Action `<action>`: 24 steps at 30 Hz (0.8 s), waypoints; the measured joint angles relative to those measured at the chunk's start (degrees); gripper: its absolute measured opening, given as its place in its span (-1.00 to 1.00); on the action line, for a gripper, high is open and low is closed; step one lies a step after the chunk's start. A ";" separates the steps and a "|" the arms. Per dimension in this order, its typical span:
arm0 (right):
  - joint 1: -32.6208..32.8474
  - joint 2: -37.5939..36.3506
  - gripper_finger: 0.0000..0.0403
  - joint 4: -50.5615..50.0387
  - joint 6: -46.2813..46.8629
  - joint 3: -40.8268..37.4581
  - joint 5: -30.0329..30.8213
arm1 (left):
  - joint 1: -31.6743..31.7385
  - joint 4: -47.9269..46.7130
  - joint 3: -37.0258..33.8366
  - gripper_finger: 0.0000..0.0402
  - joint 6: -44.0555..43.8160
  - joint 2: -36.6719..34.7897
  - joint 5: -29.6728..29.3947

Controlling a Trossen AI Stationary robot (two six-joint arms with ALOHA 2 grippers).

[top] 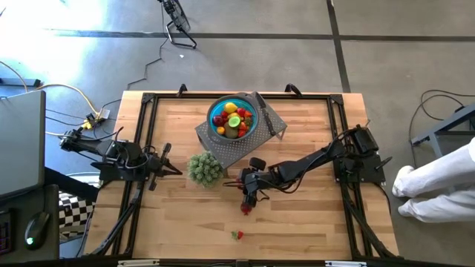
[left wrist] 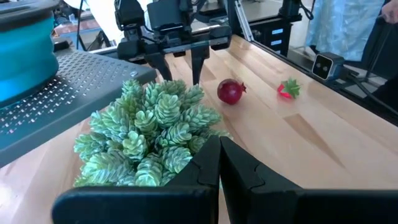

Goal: Pick & Place Fruit
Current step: Put the pear into the blue strainer bowl on the shelf

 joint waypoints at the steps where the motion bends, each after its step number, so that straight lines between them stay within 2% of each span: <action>1: 0.00 0.02 -0.20 0.06 0.00 0.00 0.02 | 0.00 0.00 0.00 -0.99 0.00 0.00 0.00; 9: 0.07 4.74 -0.20 4.26 -0.11 -0.02 -0.04 | 0.00 -1.00 0.00 -0.99 -0.15 0.00 -0.02; 24: 0.00 4.72 -0.20 5.98 -0.09 0.00 0.21 | 0.00 -2.58 0.04 -0.99 0.09 0.00 -0.15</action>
